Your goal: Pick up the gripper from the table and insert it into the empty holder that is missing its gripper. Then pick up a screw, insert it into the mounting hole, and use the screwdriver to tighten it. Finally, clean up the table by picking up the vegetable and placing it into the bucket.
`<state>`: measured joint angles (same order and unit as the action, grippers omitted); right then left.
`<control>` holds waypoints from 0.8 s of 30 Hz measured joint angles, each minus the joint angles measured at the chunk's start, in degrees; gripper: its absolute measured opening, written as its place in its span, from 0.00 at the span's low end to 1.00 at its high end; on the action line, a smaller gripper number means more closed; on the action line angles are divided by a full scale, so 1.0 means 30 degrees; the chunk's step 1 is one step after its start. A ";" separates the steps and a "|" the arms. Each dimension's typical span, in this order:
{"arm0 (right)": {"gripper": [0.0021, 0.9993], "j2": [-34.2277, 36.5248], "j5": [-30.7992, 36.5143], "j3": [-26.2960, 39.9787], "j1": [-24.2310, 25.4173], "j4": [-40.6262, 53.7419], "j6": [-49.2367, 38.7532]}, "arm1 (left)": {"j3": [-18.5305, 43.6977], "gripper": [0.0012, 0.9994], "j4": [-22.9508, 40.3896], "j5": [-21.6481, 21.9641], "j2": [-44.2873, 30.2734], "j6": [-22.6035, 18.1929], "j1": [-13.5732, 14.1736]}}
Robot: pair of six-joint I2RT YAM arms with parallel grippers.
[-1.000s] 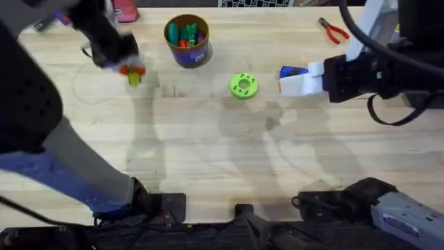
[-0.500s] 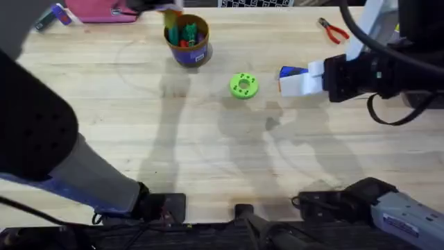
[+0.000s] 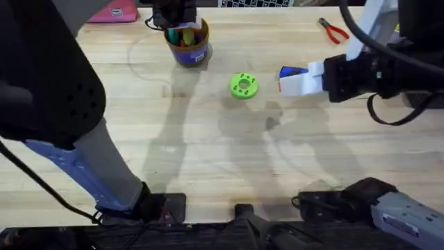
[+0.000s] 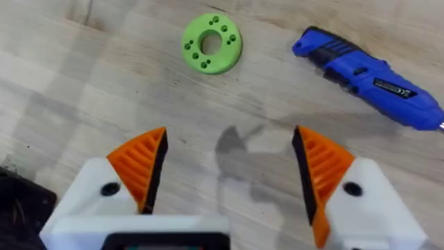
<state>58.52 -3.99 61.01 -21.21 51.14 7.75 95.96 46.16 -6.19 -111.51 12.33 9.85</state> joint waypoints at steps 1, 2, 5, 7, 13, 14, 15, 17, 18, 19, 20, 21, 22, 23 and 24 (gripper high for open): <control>0.99 0.0000 0.0000 0.0000 0.0000 0.0004 0.0000 | 0.0000 0.32 -0.0018 -0.0002 0.0030 0.0052 0.0000; 0.99 0.0000 0.0000 0.0000 0.0000 -0.0003 0.0000 | 0.0000 0.46 -0.0001 -0.0003 0.0055 0.0054 0.0000; 0.99 0.0000 0.0000 0.0000 0.0000 0.0004 0.0000 | 0.0000 0.93 0.0450 0.0003 0.0180 0.0094 -0.0001; 0.99 0.0000 0.0000 0.0000 0.0000 0.0018 0.0000 | 0.0000 0.98 0.0848 -0.0001 0.0396 0.0100 -0.0007; 0.99 0.0000 0.0000 0.0000 0.0000 0.0018 0.0000 | 0.0012 0.99 0.2940 0.0404 0.3259 -0.0199 0.0019; 1.00 0.0000 0.0000 0.0000 0.0000 0.0018 0.0000 | 0.0022 0.99 0.3537 0.0517 0.3978 -0.0298 0.0029; 0.99 0.0000 0.0000 0.0000 0.0000 0.0018 0.0000 | 0.0038 0.99 0.4171 0.0589 0.4741 -0.0410 0.0030; 0.99 0.0000 0.0000 0.0000 0.0000 0.0018 0.0000 | 0.0051 0.99 0.5364 0.0767 0.6178 -0.0603 0.0098; 0.99 0.0000 0.0000 0.0000 0.0000 0.0018 0.0016 | 0.0043 0.99 0.5862 0.0857 0.6838 -0.0675 0.0147; 0.99 0.0000 0.0000 0.0000 0.0000 0.0018 0.0085 | -0.0055 0.99 0.6222 0.0934 0.7652 -0.0747 0.0241; 0.99 0.0000 0.0000 0.0000 0.0000 0.0018 0.0183 | -0.0328 0.99 0.6267 0.0981 0.8390 -0.0804 0.0332; 0.99 0.0000 0.0000 0.0000 0.0000 0.0018 0.0277 | -0.0780 0.99 0.6247 0.1009 0.9214 -0.0849 0.0445; 0.99 -0.0007 0.0000 0.0000 0.0000 0.0018 0.0342 | -0.1401 0.99 0.6184 0.1017 1.0030 -0.0895 0.0558; 0.99 -0.0022 0.0000 0.0000 0.0000 0.0018 0.0369 | -0.2117 0.99 0.6251 0.1038 1.0864 -0.0951 0.0672; 0.99 -0.0072 0.0000 0.0000 0.0000 0.0018 0.0423 | -0.2889 0.99 0.6261 0.1088 1.1664 -0.0965 0.0785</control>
<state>58.31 -3.99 61.01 -21.21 51.20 9.02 87.30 64.94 -2.92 -76.52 9.43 12.20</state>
